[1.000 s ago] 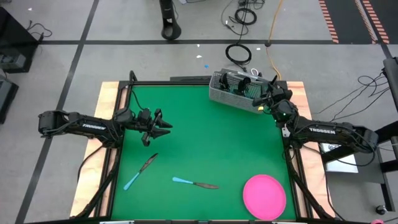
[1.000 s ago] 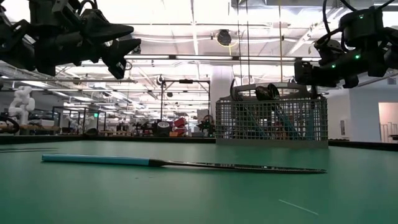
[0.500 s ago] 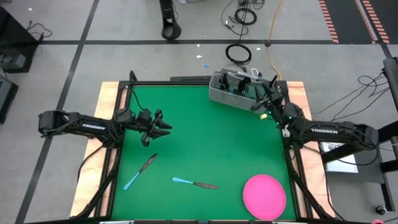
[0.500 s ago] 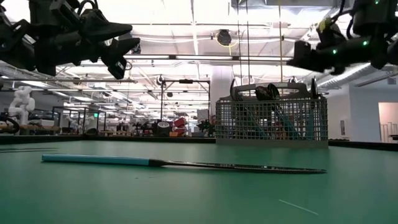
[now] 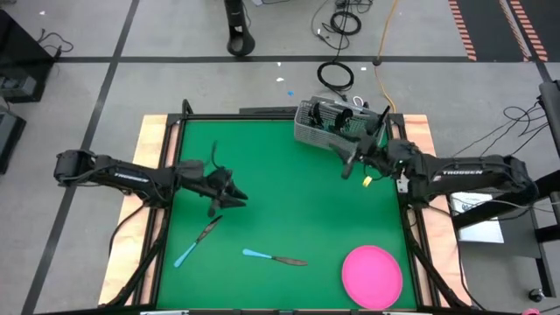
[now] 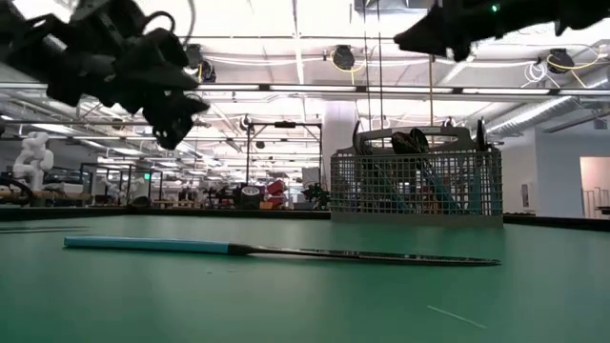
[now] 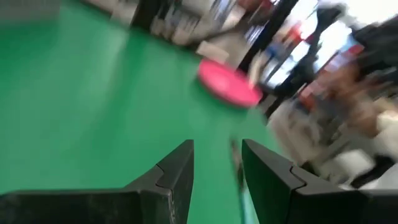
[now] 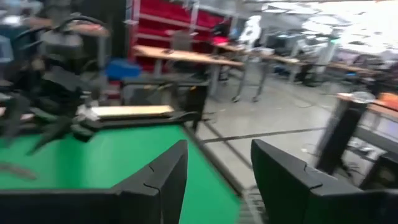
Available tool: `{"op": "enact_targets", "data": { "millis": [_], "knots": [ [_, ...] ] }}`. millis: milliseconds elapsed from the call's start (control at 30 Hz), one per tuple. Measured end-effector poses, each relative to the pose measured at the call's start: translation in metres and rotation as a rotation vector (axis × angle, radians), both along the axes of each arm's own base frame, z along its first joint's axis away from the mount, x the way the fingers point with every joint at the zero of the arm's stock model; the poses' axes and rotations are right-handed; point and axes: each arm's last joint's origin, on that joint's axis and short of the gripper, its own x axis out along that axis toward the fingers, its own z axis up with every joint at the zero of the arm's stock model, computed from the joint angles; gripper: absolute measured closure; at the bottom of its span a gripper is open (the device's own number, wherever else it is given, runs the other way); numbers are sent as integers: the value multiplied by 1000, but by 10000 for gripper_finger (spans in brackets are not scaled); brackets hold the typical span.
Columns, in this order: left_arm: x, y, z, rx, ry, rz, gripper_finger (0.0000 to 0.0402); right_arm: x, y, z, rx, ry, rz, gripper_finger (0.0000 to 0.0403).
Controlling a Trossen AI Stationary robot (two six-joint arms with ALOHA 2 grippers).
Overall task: Sort silverware
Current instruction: Put the blue table knife into the silverware basket
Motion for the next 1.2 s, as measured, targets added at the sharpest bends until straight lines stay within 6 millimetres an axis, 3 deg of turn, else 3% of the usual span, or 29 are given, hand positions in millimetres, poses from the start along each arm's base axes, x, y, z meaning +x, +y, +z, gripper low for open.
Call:
{"op": "enact_targets", "data": {
  "millis": [200, 467, 767, 933, 1200],
  "knots": [
    [12, -20, 10, 48, 350, 25, 265, 31, 22, 0, 8, 77, 118, 236],
    [0, -46, 25, 75, 728, 81, 265, 78, 53, -26, 153, 177, 216, 236],
    [-17, -61, 20, 56, 915, 140, 265, 143, 90, -56, 236, 391, 253, 236],
    [-27, -71, 15, 44, 1008, 196, 265, 178, 122, -73, 241, 496, 293, 236],
    [-34, -91, 9, 40, 1047, 229, 265, 208, 181, -94, 254, 531, 386, 236]
  ]
}}
